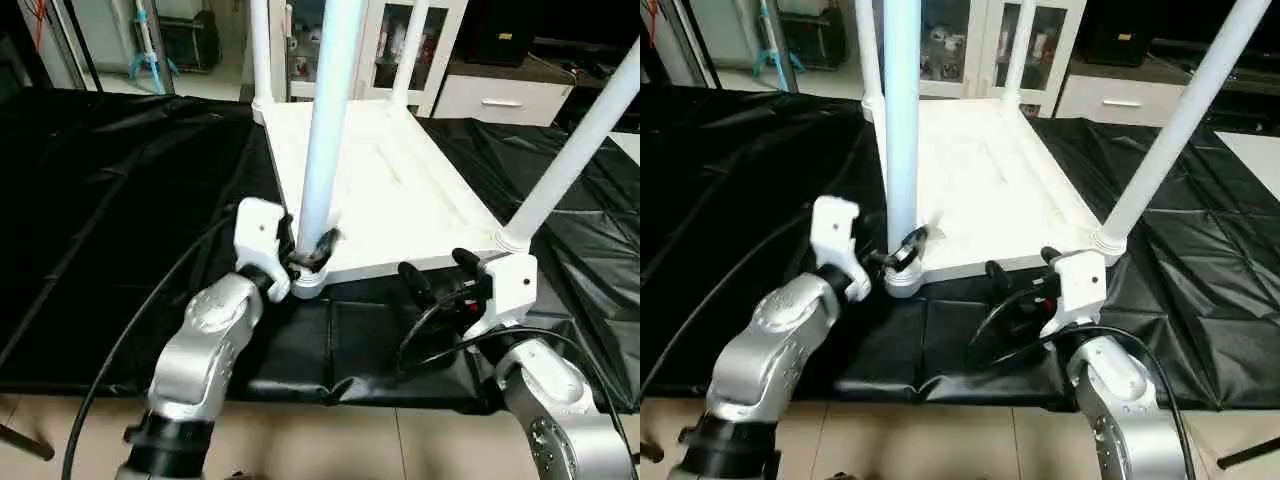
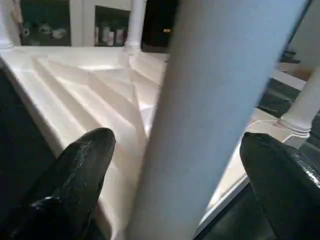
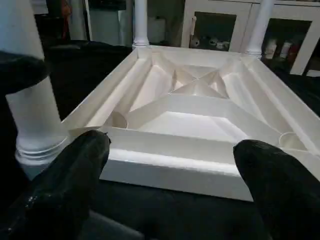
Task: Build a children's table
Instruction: Rotate leg to tighten, then flip table
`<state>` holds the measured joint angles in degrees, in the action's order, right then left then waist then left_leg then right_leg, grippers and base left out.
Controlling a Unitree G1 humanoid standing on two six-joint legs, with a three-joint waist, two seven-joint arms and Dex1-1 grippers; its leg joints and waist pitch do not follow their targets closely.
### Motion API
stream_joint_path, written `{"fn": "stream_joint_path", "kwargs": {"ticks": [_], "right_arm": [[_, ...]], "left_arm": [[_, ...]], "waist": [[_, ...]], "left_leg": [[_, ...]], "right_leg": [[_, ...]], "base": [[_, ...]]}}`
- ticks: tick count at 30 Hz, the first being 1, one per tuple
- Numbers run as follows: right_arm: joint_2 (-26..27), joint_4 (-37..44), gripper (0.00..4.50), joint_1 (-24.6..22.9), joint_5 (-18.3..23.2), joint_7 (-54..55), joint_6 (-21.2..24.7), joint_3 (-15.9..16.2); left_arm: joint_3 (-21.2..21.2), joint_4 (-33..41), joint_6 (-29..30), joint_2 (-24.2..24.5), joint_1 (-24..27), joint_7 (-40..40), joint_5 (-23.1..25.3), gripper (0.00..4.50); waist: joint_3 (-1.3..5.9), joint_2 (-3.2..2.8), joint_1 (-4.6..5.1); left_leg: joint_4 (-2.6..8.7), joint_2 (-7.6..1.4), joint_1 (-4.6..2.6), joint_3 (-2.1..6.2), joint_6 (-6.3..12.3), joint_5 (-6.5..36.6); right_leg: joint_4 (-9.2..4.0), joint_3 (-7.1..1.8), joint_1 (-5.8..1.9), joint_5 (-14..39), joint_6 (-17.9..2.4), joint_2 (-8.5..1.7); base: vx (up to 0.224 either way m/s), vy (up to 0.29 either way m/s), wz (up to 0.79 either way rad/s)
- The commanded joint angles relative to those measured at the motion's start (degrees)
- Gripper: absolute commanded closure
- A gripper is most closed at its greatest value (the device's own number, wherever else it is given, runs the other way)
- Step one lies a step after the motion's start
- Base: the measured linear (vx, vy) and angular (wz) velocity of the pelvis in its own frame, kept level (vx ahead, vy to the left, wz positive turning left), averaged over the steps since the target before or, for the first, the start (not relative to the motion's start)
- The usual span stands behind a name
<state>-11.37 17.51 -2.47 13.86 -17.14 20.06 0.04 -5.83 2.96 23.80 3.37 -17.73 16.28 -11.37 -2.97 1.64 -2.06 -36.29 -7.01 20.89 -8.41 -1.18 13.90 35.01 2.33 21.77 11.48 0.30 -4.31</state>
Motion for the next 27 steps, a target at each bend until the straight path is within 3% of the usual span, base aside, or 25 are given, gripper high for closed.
{"fn": "stream_joint_path", "kwargs": {"ticks": [1, 6, 7, 8, 10, 14, 18, 27], "right_arm": [[-0.2, 1.0, 0.0, -0.1, -0.7, 1.1, 1.3, 0.1], [-0.1, 0.5, 0.0, 0.3, -1.9, 2.1, 1.6, 0.3], [0.0, -0.2, 0.0, 0.7, -3.3, 2.8, 1.2, 0.8], [0.2, -0.4, 0.0, 0.9, -3.6, 3.2, 1.0, 1.0], [0.6, -0.6, 0.0, 1.3, -3.8, 4.0, 1.1, 0.9], [0.9, -1.3, 0.0, 1.8, -4.3, 4.9, 0.9, 1.0], [1.1, -2.0, 0.0, 2.2, -4.8, 5.2, 0.5, 0.9], [1.6, -4.2, 0.0, 3.5, -5.3, 4.5, -1.0, 2.3]], "left_arm": [[-0.9, -0.6, -0.8, -0.7, -1.2, -0.9, 1.7, 0.02], [-1.0, -1.1, -3.7, -1.1, -2.5, -3.5, 4.2, 0.02], [-0.6, -1.3, -4.7, -1.4, -3.0, -6.3, 6.0, 0.02], [-0.2, -1.5, -4.6, -1.6, -3.1, -7.8, 6.7, 0.02], [1.2, -1.9, -4.1, -2.2, -3.3, -10.5, 7.1, 0.02], [5.0, -2.7, -3.4, -2.9, -3.8, -14.8, 7.1, 0.37], [7.2, -3.2, -3.6, -2.9, -4.1, -16.0, 6.3, 0.81], [10.3, -1.9, -1.1, -4.5, -4.3, -16.8, 2.7, 1.71]], "waist": [[2.65, -0.54, -0.03], [2.67, -0.57, -0.07], [2.73, -1.0, -0.15], [2.8, -0.74, 0.03], [2.78, -0.84, 0.01], [2.75, -0.9, 0.02], [2.64, -1.38, -0.1], [2.9, -1.93, -0.52]], "left_leg": [[6.0, -5.81, -0.42, 2.22, 0.88, 8.8], [6.02, -5.82, -0.24, 2.29, 0.6, 8.6], [5.95, -5.77, -0.25, 2.33, 0.62, 8.1], [5.9, -5.77, -0.15, 2.34, 0.72, 7.4], [5.79, -5.71, -0.04, 2.29, 1.24, 6.4], [5.74, -5.62, 0.04, 2.28, 1.74, 6.9], [5.82, -5.62, -0.14, 2.28, 1.33, 8.8], [5.58, -5.63, -0.05, 2.27, 2.2, 5.2]], "right_leg": [[-3.66, -2.92, -2.39, 4.1, -13.2, -4.75], [-3.77, -2.94, -2.46, 3.7, -12.7, -4.84], [-3.58, -2.92, -2.47, 2.8, -12.7, -4.85], [-3.55, -2.84, -2.55, 1.7, -12.6, -4.71], [-3.48, -2.86, -2.63, 0.5, -13.1, -4.8], [-3.58, -2.83, -2.67, 1.9, -13.5, -4.83], [-3.84, -2.85, -2.33, 5.5, -13.1, -4.77], [-3.19, -2.68, -2.49, -1.5, -14.5, -4.78]], "base": [[0.0, 0.0, 0.0], [0.0, 0.0, 0.0], [0.0, 0.0, 0.0], [0.0, 0.0, 0.0], [0.0, 0.0, 0.0], [0.0, 0.0, 0.0], [0.0, 0.0, 0.0], [0.0, 0.0, 0.0]]}}
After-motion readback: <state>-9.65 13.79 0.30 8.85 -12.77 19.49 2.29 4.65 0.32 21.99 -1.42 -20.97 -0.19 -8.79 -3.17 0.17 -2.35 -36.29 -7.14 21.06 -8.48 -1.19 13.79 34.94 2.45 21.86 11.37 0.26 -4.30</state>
